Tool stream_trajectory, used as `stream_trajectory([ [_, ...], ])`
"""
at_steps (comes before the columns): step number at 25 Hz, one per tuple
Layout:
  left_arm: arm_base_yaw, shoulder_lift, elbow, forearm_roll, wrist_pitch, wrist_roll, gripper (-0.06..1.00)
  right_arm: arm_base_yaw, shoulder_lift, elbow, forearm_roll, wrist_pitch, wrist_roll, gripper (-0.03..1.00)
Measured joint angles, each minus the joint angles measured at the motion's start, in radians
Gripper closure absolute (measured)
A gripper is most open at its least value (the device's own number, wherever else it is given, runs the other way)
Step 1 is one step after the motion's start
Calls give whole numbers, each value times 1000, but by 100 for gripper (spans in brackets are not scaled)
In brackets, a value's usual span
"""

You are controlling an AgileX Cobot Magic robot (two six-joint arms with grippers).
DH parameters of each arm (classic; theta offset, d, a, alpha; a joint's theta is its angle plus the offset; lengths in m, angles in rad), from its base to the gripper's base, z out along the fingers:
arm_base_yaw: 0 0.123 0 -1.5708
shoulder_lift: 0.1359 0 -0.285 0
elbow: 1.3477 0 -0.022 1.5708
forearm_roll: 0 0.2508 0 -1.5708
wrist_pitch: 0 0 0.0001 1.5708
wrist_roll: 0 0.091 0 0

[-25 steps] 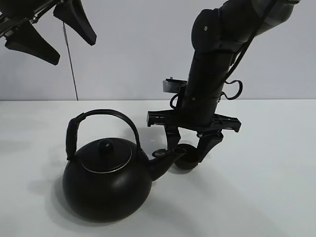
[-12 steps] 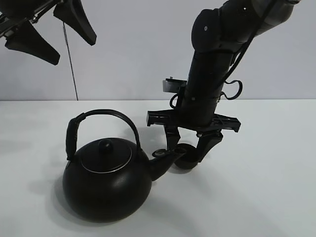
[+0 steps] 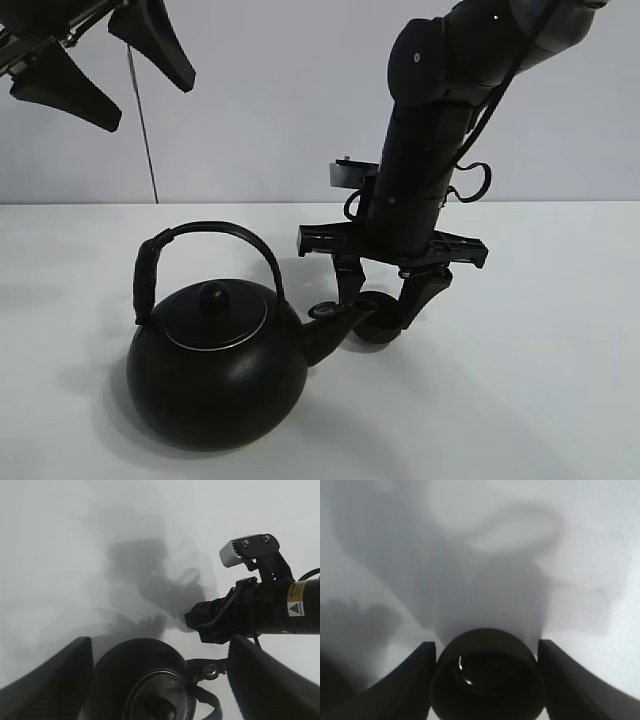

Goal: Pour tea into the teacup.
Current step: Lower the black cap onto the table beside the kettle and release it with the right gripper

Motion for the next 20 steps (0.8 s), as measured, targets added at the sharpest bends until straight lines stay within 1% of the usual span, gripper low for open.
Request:
stream_trajectory([
  [7, 0, 0, 0, 0, 0, 0, 41, 0, 0, 0, 0, 0, 0, 51],
  [15, 0, 0, 0, 0, 0, 0, 41, 0, 0, 0, 0, 2, -1, 49],
  [20, 0, 0, 0, 0, 0, 0, 41, 0, -6, 0, 0, 2, -3, 42],
])
